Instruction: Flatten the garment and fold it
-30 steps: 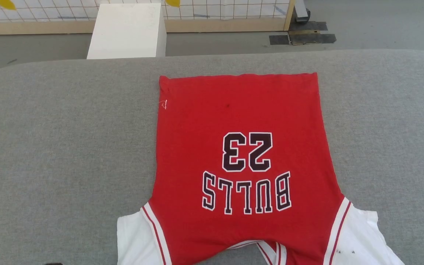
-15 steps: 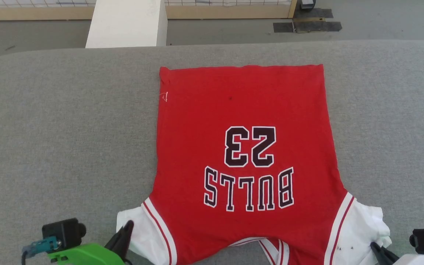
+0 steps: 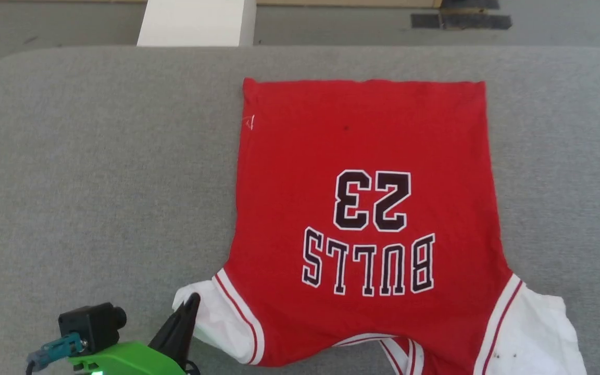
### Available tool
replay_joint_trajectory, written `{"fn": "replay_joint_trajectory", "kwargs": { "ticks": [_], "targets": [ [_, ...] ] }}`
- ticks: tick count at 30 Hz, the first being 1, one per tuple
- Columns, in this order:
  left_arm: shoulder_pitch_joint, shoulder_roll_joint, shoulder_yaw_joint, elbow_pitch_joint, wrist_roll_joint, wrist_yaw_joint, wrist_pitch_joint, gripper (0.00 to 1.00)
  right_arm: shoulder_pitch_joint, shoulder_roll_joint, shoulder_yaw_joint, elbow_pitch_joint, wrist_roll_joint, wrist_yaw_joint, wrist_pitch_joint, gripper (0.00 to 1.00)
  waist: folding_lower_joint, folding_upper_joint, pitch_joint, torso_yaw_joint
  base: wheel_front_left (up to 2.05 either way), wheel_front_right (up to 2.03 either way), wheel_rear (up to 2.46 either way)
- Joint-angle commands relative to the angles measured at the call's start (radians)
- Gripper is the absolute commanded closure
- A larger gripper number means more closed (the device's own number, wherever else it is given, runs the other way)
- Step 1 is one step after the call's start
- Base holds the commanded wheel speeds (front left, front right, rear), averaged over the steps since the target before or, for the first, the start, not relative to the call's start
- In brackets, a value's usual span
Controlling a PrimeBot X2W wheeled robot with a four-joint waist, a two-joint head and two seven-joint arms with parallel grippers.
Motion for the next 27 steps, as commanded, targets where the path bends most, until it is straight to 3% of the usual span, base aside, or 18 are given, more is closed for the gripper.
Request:
{"fn": "replay_joint_trajectory", "kwargs": {
  "ticks": [1,7,16,27],
  "targets": [
    [-0.018,-0.01,-0.002,-0.007,0.012,-0.01,-0.011,1.0,-0.079,-0.022,0.011,0.0,-0.013,-0.002,0.019,0.0,0.0001,-0.0001,0.059,0.044,0.0,0.0,0.0],
    [-0.076,-0.038,-0.038,-0.036,0.042,-0.032,-0.037,1.0,-0.382,-0.087,0.127,0.13,-0.035,-0.002,0.1,0.0,0.0001,-0.0001,0.177,0.098,0.0,0.0,0.0],
    [-0.178,-0.077,-0.098,-0.053,0.092,-0.058,-0.055,1.0,-0.727,-0.081,0.225,0.449,-0.135,-0.002,0.149,0.0,0.0001,-0.0001,0.333,0.167,0.0,0.0,0.0],
    [-0.246,-0.109,-0.139,-0.024,0.114,-0.078,-0.062,1.0,-0.81,-0.069,0.229,0.657,-0.201,-0.002,0.141,0.0,0.0001,-0.0001,0.406,0.224,0.0,0.0,0.0]
  ]
}}
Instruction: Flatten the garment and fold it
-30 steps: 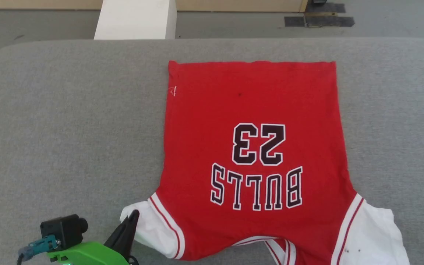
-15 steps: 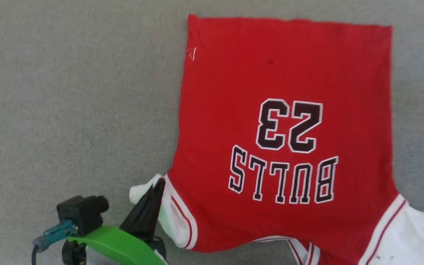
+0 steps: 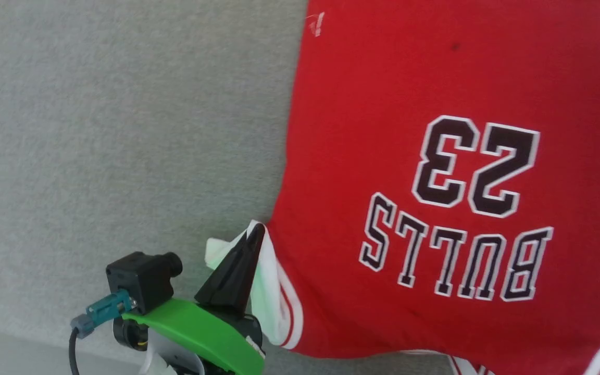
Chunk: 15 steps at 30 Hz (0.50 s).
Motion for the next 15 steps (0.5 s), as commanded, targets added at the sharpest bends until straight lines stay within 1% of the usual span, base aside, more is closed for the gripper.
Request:
{"fn": "replay_joint_trajectory", "kwargs": {
  "ticks": [1,2,3,4,8,12,15],
  "targets": [
    [-0.022,-0.007,-0.001,0.007,0.011,-0.006,-0.007,1.0,-0.016,0.006,-0.003,0.019,-0.012,-0.001,-0.001,0.0,-0.0001,0.0,0.031,0.037,0.0,0.0,0.0],
    [-0.023,-0.008,-0.002,0.01,0.012,-0.006,-0.007,1.0,-0.015,0.008,-0.004,0.03,-0.014,-0.001,0.001,0.13,-0.0001,0.0,0.03,0.038,0.0,0.0,0.0],
    [-0.024,-0.008,-0.002,0.013,0.013,-0.004,-0.008,1.0,-0.013,0.011,-0.002,0.04,-0.013,-0.001,0.002,0.8,-0.0001,0.0,0.025,0.036,0.0,0.0,0.0],
    [-0.023,-0.008,-0.001,0.015,0.013,-0.002,-0.007,1.0,-0.01,0.012,0.002,0.044,-0.011,-0.001,0.002,1.0,-0.0001,0.0,0.02,0.034,0.0,0.0,0.0],
    [-0.011,0.0,0.01,0.022,0.012,0.007,-0.009,1.0,0.006,0.007,0.027,0.051,0.017,-0.001,-0.01,1.0,-0.0001,0.0,-0.025,0.008,0.0,0.0,0.0],
    [0.008,0.012,0.027,0.032,0.009,0.017,-0.012,1.0,0.04,-0.009,0.027,0.047,0.053,-0.001,-0.064,1.0,-0.0001,0.0,-0.1,-0.03,0.0,0.0,0.0],
    [0.028,0.025,0.041,0.046,0.0,0.025,-0.005,1.0,0.11,-0.018,0.014,0.027,0.084,-0.001,-0.108,1.0,-0.0001,0.0,-0.172,-0.064,0.0,0.0,0.0]
  ]
}}
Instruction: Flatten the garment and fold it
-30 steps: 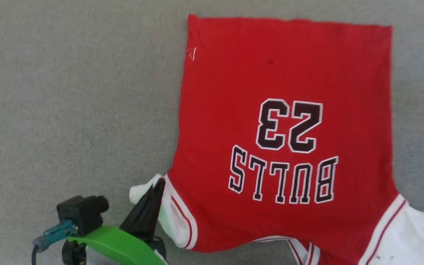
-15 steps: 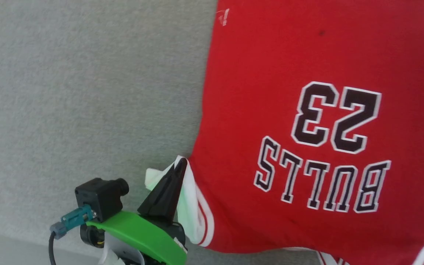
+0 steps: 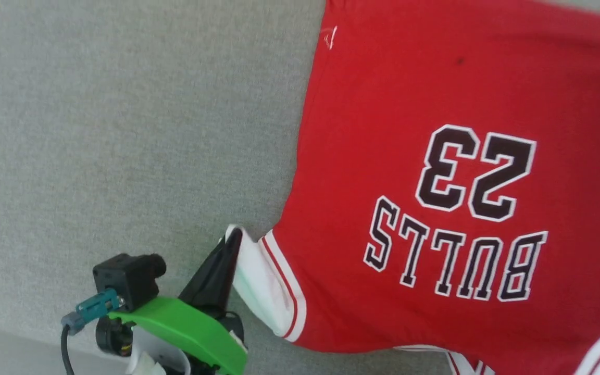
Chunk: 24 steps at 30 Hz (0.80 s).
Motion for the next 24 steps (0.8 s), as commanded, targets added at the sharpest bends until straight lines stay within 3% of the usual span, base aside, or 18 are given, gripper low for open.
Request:
{"fn": "replay_joint_trajectory", "kwargs": {
  "ticks": [1,5,9,14,15,16,23,24],
  "targets": [
    [0.019,0.012,0.004,0.008,-0.007,0.003,0.007,1.0,0.045,-0.003,-0.013,-0.012,0.021,-0.001,-0.018,1.0,-0.0001,0.0,-0.131,-0.09,0.0,0.0,0.0],
    [0.053,0.029,0.026,0.027,-0.037,0.006,0.016,1.0,0.21,0.003,-0.07,-0.07,0.064,-0.001,-0.032,1.0,-0.0001,0.0,-0.208,-0.137,0.0,0.0,0.0],
    [0.08,0.044,0.05,0.048,-0.045,0.014,0.011,1.0,0.407,0.049,-0.163,-0.145,0.076,-0.001,-0.043,1.0,-0.0001,0.0,-0.263,-0.179,0.0,0.0,0.0],
    [0.111,0.053,0.064,0.057,-0.065,0.016,0.012,1.0,0.685,0.175,-0.285,-0.256,0.073,-0.001,-0.047,1.0,-0.0001,0.0,-0.306,-0.222,0.0,0.0,0.0],
    [0.124,0.054,0.07,0.059,-0.067,0.021,0.005,1.0,0.831,0.254,-0.322,-0.297,0.066,-0.001,-0.036,1.0,-0.0001,0.0,-0.315,-0.239,0.0,0.0,0.0],
    [0.128,0.053,0.071,0.058,-0.068,0.022,0.004,1.0,0.88,0.274,-0.327,-0.302,0.06,-0.001,-0.039,1.0,-0.0001,0.0,-0.318,-0.244,0.0,0.0,0.0],
    [0.146,0.048,0.084,0.053,-0.076,0.034,-0.009,1.0,0.975,0.37,-0.316,-0.273,0.06,-0.001,-0.096,1.0,-0.0001,0.0,-0.346,-0.275,0.0,0.0,0.0],
    [0.15,0.048,0.087,0.052,-0.078,0.036,-0.011,1.0,0.964,0.372,-0.309,-0.276,0.065,-0.001,-0.11,0.18,-0.0001,0.0,-0.352,-0.28,0.0,0.0,0.0]
  ]
}}
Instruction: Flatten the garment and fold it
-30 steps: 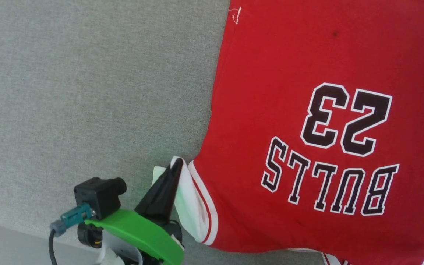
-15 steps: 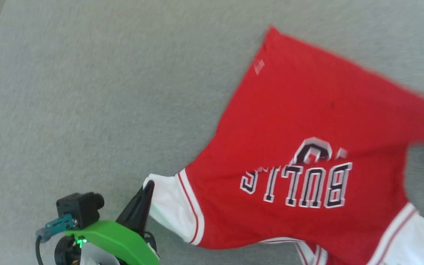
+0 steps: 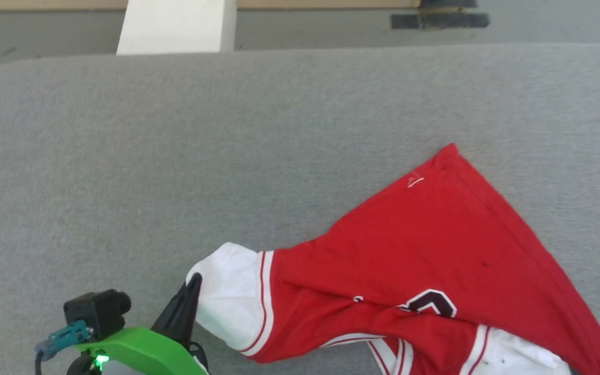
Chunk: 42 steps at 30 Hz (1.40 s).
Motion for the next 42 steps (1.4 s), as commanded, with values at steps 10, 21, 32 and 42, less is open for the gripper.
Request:
{"fn": "replay_joint_trajectory", "kwargs": {
  "ticks": [10,21,32,42],
  "targets": [
    [0.016,-0.01,0.0,-0.026,-0.004,0.007,-0.016,1.0,-0.25,-0.168,0.099,-0.296,0.108,-0.001,0.072,0.0,0.0,0.0,-0.008,-0.015,0.0,0.0,0.0],
    [-0.095,-0.063,-0.078,0.005,0.031,-0.03,-0.024,1.0,-0.593,-0.305,0.356,-0.086,0.063,-0.001,0.098,0.0,0.0,0.0,0.131,0.112,0.0,0.0,0.0],
    [-0.16,-0.109,-0.128,0.048,0.043,-0.055,-0.034,1.0,-0.746,-0.399,0.496,0.155,0.055,-0.001,0.053,0.0,0.0,0.0,0.216,0.205,0.0,0.0,0.0],
    [-0.175,-0.114,-0.13,0.083,0.032,-0.066,-0.036,1.0,-0.749,-0.468,0.586,0.228,0.134,-0.001,0.092,1.0,0.0,0.0,0.186,0.21,0.0,0.0,0.0]
  ]
}}
